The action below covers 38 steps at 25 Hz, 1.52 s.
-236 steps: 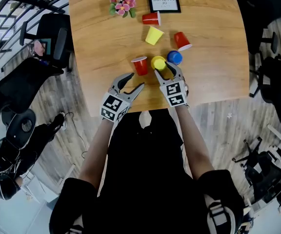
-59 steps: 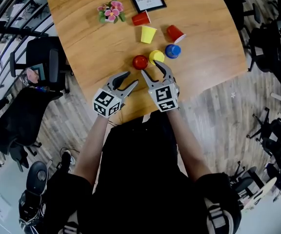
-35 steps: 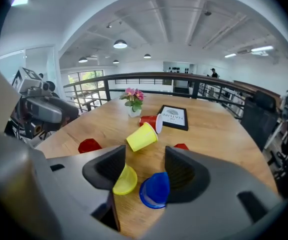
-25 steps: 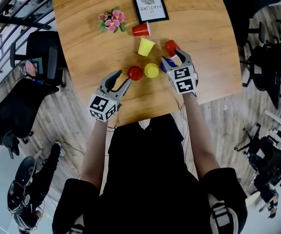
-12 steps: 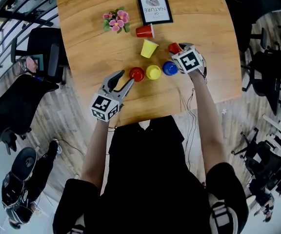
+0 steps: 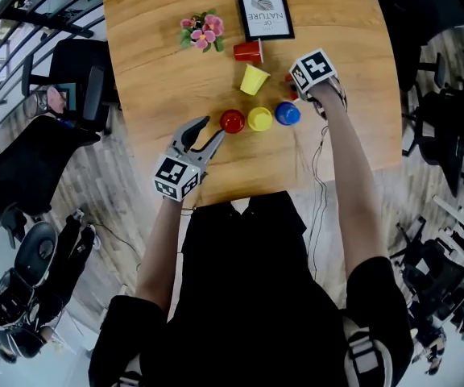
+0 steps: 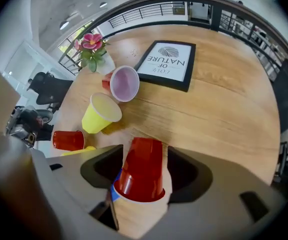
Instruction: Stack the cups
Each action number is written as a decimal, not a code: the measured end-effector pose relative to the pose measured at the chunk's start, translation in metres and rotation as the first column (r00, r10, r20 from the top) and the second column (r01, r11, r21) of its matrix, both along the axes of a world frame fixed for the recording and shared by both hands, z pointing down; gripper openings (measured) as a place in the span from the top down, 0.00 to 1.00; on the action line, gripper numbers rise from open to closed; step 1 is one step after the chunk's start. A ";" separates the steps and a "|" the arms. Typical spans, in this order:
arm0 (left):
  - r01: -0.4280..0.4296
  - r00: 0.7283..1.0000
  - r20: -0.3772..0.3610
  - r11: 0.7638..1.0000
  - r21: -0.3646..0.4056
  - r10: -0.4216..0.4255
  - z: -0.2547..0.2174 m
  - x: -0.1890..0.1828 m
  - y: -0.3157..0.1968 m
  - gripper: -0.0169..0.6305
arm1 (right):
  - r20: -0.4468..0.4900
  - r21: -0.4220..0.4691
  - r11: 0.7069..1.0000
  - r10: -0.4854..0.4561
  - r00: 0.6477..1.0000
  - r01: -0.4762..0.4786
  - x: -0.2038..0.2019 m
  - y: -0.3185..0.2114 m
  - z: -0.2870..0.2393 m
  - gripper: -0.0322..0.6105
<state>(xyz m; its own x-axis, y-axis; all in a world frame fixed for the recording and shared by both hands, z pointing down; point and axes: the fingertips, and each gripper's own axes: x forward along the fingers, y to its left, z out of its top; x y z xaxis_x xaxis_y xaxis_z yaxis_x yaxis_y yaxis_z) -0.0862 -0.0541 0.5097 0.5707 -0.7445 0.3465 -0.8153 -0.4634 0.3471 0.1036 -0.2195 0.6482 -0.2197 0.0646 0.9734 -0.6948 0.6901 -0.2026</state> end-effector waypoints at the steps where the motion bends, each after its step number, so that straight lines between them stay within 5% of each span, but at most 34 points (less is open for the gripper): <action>1: 0.002 1.000 -0.001 1.000 0.000 -0.002 0.000 -0.001 0.000 0.66 | -0.011 -0.005 1.000 0.000 1.000 0.000 0.001 0.000 0.004 0.50; 10: -0.001 1.000 -0.003 1.000 -0.005 0.001 0.000 0.001 0.007 0.66 | -0.017 0.001 0.999 0.034 0.999 -0.034 0.008 -0.002 0.011 0.54; 19: -0.016 1.000 -0.002 1.000 -0.003 0.016 0.000 0.002 0.010 0.66 | 0.152 0.204 0.973 0.079 0.985 -0.109 0.008 -0.008 -0.029 0.54; 30: -0.077 0.997 0.001 0.997 0.002 0.077 -0.004 0.010 0.017 0.66 | 0.331 0.434 0.873 0.075 0.941 -0.223 0.002 0.009 -0.084 0.54; 38: -0.122 0.993 -0.004 0.993 0.006 0.122 -0.004 0.014 0.024 0.66 | 0.538 0.532 0.769 0.014 0.843 -0.353 -0.031 0.050 -0.130 0.54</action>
<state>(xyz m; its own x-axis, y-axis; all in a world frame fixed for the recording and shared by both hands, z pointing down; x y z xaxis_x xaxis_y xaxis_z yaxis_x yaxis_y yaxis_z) -0.0718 -0.0301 0.5062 0.6589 -0.6712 0.3397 -0.7511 -0.5615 0.3474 0.0729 -0.1691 0.5182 -0.6034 -0.5752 0.5524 -0.7469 0.6503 -0.1387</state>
